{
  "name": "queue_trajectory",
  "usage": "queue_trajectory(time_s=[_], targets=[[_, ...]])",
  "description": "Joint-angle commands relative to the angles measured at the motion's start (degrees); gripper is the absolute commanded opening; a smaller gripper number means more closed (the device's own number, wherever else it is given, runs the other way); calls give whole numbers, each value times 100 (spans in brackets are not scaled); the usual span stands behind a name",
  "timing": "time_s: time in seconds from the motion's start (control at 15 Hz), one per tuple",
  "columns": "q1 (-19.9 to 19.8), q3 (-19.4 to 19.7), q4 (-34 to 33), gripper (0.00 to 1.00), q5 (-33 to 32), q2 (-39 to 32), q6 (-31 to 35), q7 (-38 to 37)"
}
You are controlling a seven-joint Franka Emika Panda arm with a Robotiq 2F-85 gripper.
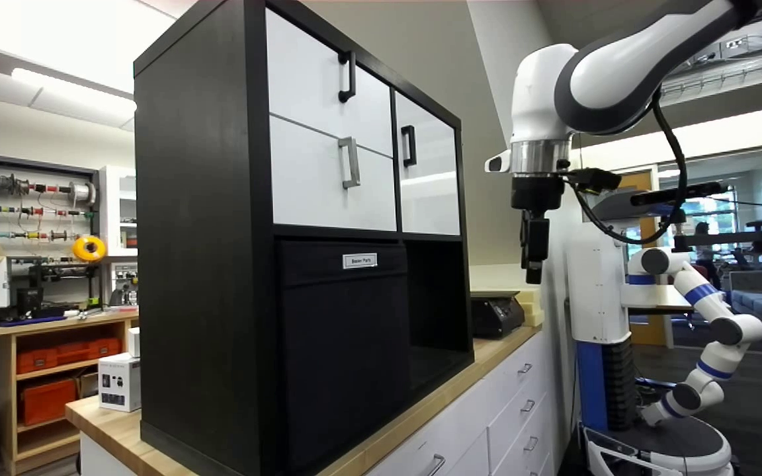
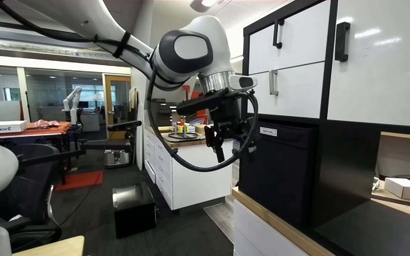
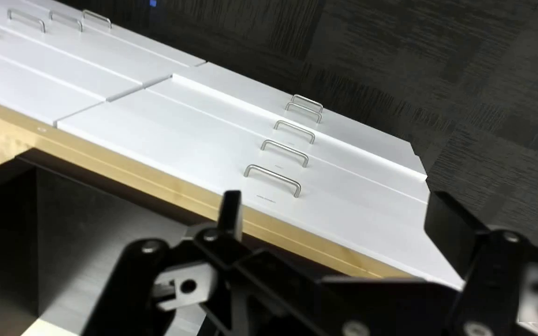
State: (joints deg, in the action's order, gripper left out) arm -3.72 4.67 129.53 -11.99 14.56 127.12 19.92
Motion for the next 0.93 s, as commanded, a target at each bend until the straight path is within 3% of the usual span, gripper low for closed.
queue_trajectory(time_s=[0.0, 0.87], targets=[[102, 47, -118, 100, -69, -116, 406, 455], [168, 18, -143, 100, 11, -144, 419, 496]])
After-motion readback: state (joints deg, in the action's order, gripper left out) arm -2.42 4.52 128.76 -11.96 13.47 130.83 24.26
